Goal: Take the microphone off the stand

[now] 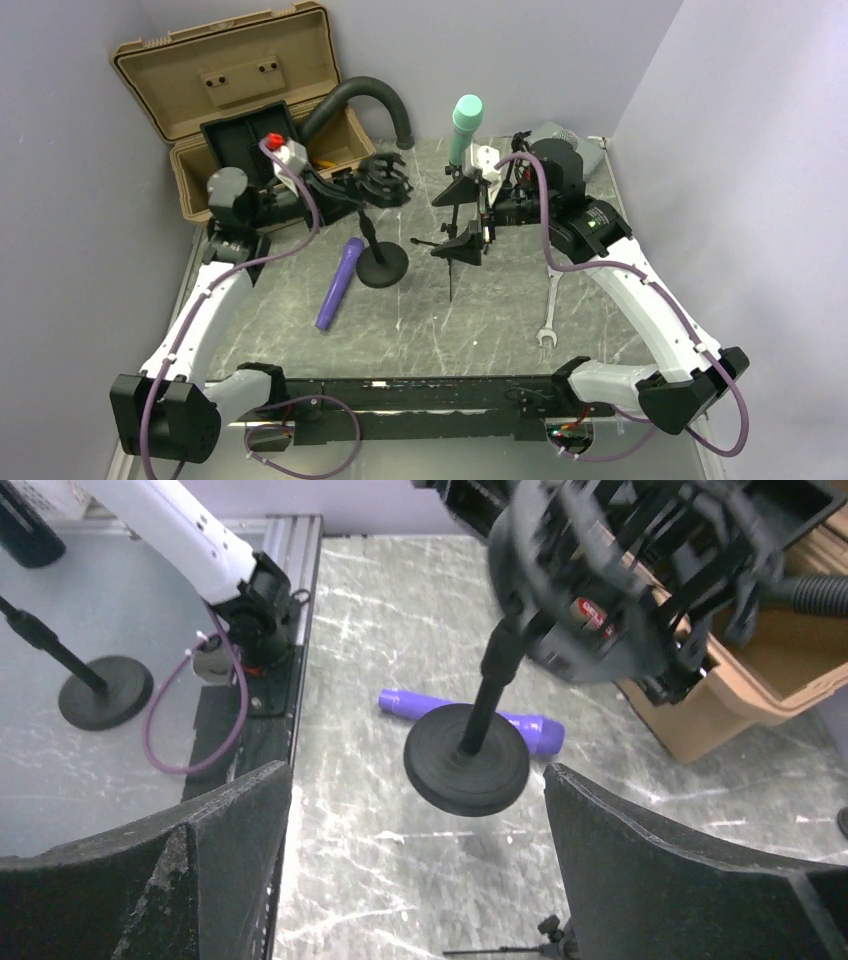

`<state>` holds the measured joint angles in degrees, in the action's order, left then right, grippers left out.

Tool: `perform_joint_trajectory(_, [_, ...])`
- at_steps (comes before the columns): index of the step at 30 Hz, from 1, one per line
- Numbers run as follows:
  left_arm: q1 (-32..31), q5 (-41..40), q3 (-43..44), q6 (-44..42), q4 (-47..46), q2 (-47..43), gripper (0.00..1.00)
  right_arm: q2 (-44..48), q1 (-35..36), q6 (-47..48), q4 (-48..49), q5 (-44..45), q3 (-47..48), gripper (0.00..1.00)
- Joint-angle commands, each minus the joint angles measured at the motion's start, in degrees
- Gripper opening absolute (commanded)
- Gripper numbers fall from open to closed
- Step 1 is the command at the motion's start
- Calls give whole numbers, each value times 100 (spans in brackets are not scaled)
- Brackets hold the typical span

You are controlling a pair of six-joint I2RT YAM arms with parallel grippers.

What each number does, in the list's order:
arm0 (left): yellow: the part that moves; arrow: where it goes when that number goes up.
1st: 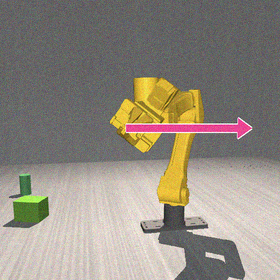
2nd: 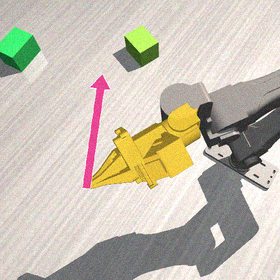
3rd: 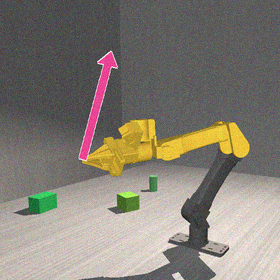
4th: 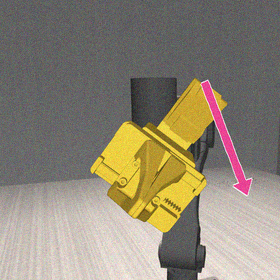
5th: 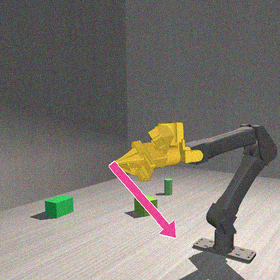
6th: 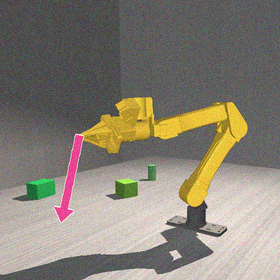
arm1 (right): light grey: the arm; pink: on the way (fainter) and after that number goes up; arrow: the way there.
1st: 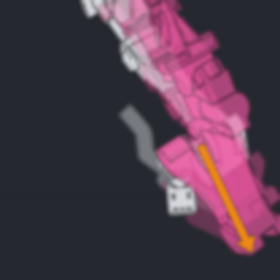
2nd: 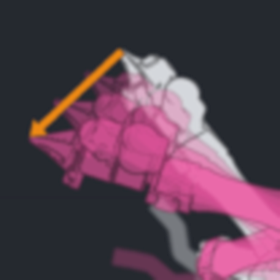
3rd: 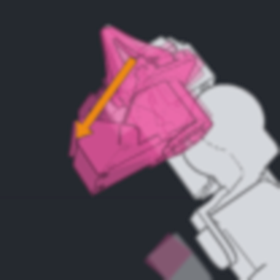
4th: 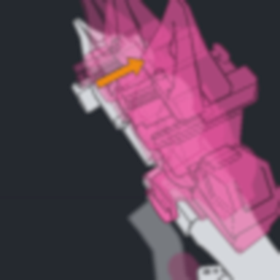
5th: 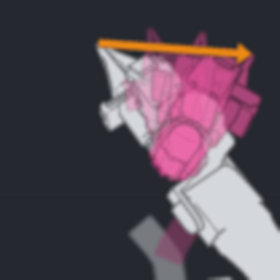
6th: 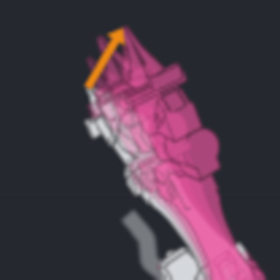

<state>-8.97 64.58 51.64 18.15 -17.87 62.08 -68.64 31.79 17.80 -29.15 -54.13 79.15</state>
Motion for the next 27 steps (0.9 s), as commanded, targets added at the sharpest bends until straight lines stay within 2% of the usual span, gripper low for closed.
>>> perform_joint_trajectory(1, [411,204,804,1710,-1320,-214,0,-144,16,-635,579,-426,423,99])
perform_joint_trajectory(3, [456,212,1003,2154,-1567,-196,0,-295,108,-904,780,-470,527,99])
perform_joint_trajectory(8, [497,29,1072,3775,-2977,-144,0,-820,545,-1157,1068,-270,702,96])
perform_joint_trajectory(18, [501,-314,635,4807,-4169,-282,0,-1623,1239,-937,859,422,1207,86])
perform_joint_trajectory(24, [509,-428,393,5142,-4671,-375,0,-1728,1281,-947,1008,451,1071,65])
perform_joint_trajectory(27, [526,-548,285,5357,-4930,-411,0,-1711,1281,-1001,1136,395,908,61])
